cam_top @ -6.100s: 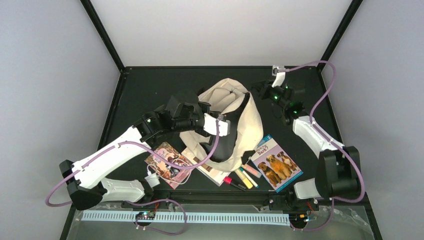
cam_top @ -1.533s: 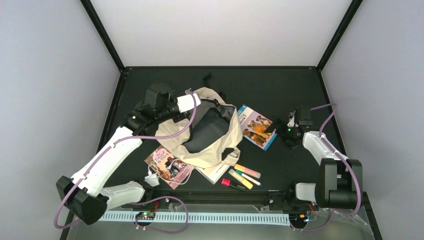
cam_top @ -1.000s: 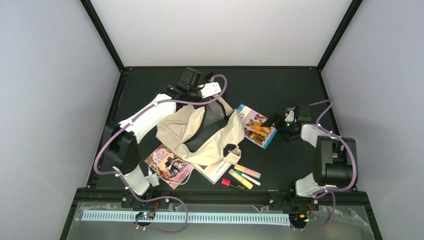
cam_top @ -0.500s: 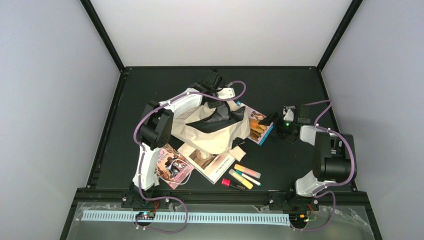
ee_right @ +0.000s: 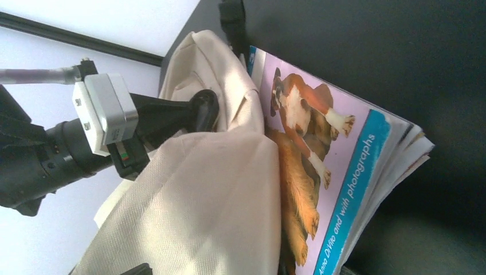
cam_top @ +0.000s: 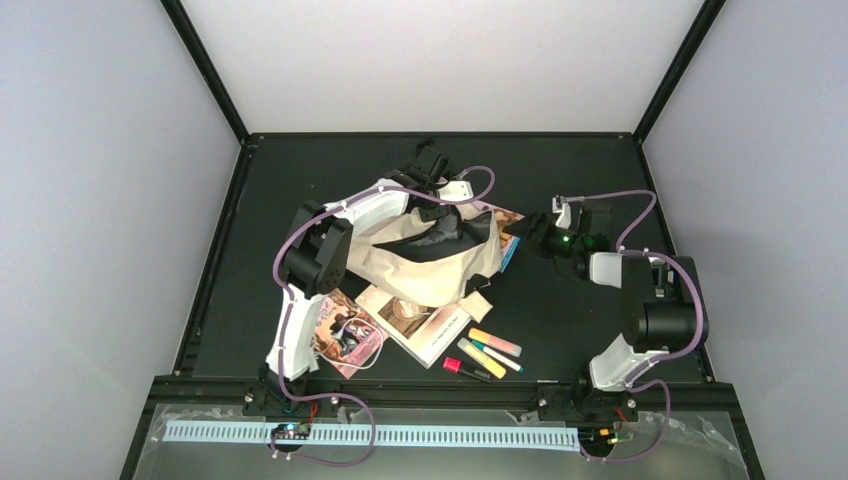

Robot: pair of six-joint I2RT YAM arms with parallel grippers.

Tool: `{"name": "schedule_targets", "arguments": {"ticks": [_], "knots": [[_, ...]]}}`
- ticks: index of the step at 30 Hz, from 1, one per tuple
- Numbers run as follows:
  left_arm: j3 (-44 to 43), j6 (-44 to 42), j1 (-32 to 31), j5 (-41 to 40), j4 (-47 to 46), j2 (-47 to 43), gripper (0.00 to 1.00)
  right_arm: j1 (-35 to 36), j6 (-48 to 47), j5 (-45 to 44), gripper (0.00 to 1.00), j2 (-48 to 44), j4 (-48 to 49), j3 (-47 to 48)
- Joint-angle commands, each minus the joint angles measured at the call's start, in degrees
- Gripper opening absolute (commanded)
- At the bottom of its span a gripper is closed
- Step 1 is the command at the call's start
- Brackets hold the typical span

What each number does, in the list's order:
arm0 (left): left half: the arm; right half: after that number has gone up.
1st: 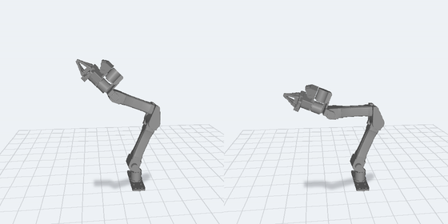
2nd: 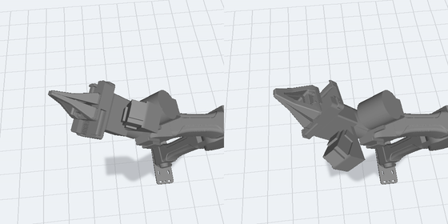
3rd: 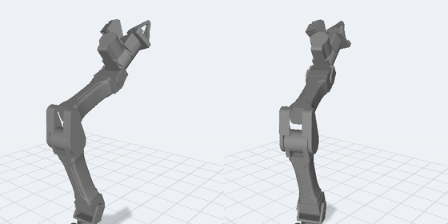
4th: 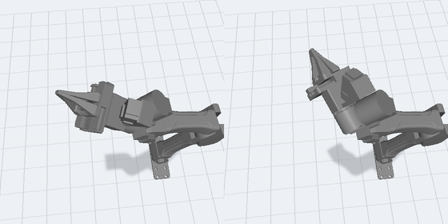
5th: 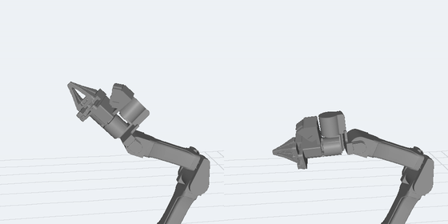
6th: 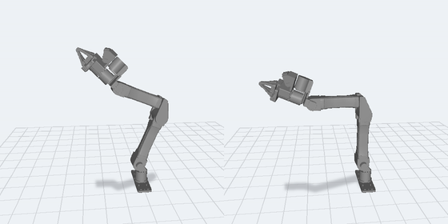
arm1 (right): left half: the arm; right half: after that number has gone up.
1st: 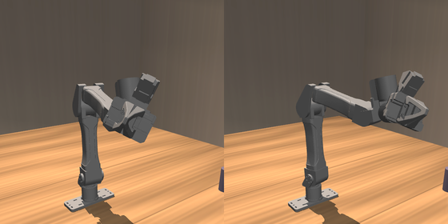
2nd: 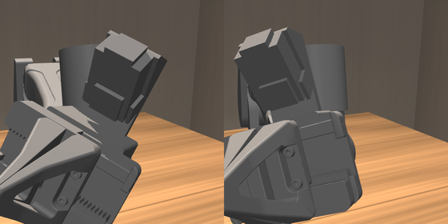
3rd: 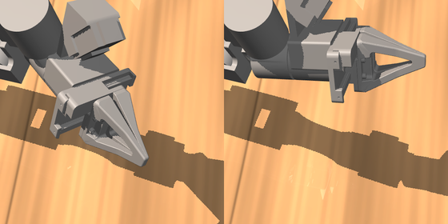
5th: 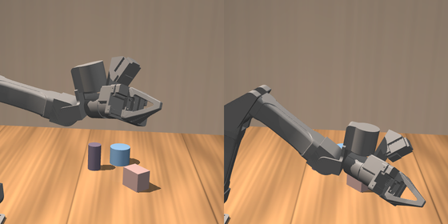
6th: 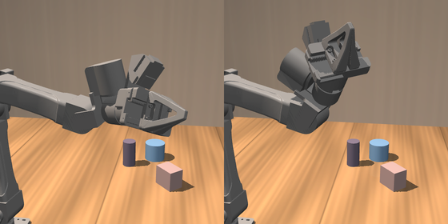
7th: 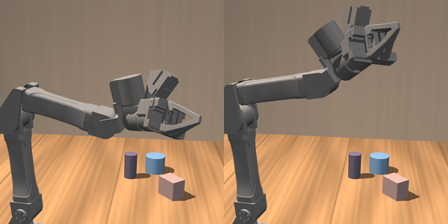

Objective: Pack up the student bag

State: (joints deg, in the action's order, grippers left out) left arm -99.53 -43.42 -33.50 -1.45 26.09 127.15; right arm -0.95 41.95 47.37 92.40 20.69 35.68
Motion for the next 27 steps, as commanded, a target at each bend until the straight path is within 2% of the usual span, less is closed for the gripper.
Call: {"name": "schedule_targets", "arguments": {"ticks": [1,6,9,12,14,17,22,25,27], "knots": [[-0.6,2.1,-1.2,3.9,0.1,1.5,0.02,1.8,5.5,3.5,0.83,3.0,13.3,1.7],[-0.4,2.4,-1.2,4.5,-0.3,1.5,0.02,4.4,7.0,1.6,0.66,5.2,15.9,3.5],[-0.1,2.4,-1.2,4.7,-0.4,1.3,0.02,4.9,8.7,-2.0,0.45,5.9,16.4,3.3],[0.5,2.3,-1.2,4.9,-0.8,0.9,0.01,4.9,10.6,-4.6,0.30,6.2,18.4,2.9],[0.9,2.2,-1.2,5.2,-0.9,0.5,0.02,4.9,11.2,-6.3,0.14,6.5,18.3,3.0],[1.3,1.6,-1.0,4.9,-0.5,-0.3,0.01,4.9,11.6,-7.6,0.01,6.9,17.6,3.6],[2.2,0.0,1.4,5.0,0.0,-4.0,0.02,4.8,10.3,-9.0,0.01,7.2,15.3,4.5],[-1.8,0.5,4.5,5.7,1.7,-5.2,0.02,4.7,8.6,-8.5,0.01,6.4,13.1,5.0],[-5.2,0.7,7.3,5.3,2.4,-5.2,0.02,4.5,5.4,-7.4,0.01,4.7,8.0,5.8]]}}
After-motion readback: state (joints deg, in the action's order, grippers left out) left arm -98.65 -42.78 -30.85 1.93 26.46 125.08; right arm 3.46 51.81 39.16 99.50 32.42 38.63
